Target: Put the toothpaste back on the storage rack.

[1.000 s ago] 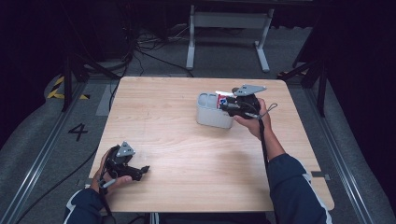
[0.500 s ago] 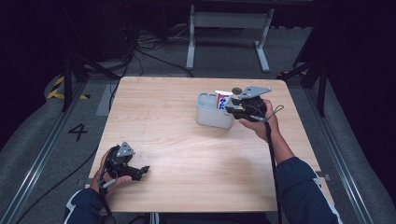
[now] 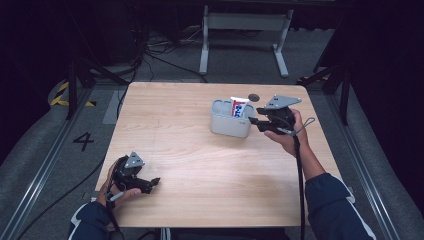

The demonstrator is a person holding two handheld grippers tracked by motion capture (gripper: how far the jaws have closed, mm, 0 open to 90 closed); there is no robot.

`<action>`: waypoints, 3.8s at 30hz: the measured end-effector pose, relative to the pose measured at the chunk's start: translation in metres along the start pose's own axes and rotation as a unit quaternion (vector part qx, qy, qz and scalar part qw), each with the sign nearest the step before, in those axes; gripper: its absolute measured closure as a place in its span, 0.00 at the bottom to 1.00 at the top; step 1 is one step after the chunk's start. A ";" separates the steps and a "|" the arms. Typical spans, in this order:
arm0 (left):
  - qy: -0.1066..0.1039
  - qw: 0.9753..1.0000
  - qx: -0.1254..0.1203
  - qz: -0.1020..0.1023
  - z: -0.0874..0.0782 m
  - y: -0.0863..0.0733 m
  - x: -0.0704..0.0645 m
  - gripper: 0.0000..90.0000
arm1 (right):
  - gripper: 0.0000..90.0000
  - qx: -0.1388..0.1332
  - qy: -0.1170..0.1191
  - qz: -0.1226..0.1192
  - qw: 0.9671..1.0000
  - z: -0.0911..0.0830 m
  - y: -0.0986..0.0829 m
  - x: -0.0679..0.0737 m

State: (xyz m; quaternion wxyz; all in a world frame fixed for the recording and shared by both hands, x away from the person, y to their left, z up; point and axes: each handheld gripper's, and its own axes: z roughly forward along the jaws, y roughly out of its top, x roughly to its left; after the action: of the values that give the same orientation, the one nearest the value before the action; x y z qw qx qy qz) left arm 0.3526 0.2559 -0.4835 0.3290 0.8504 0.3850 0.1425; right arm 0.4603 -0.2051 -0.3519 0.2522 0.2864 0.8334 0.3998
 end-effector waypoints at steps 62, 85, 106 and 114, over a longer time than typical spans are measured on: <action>0.000 1.000 0.000 -0.002 0.000 0.000 0.000 0.03 | 0.28 0.072 -0.023 -0.045 0.996 -0.054 -0.098 0.019; 0.000 1.000 0.001 -0.002 0.000 0.000 0.000 0.03 | 0.26 0.096 -0.028 -0.016 0.995 -0.066 -0.159 0.021; -0.002 1.000 0.001 0.001 0.000 0.000 0.000 0.02 | 0.27 0.088 -0.013 0.077 0.993 -0.091 -0.211 0.009; -0.002 1.000 0.001 0.002 0.000 0.000 0.001 0.02 | 0.25 0.074 -0.015 0.137 0.988 -0.105 -0.236 0.006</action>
State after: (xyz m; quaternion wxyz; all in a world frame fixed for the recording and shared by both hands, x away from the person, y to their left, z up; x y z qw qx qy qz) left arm 0.3535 0.2560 -0.4835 0.3284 0.8521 0.3825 0.1408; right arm 0.3230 -0.3774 -0.4860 0.1854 0.4217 0.8096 0.3639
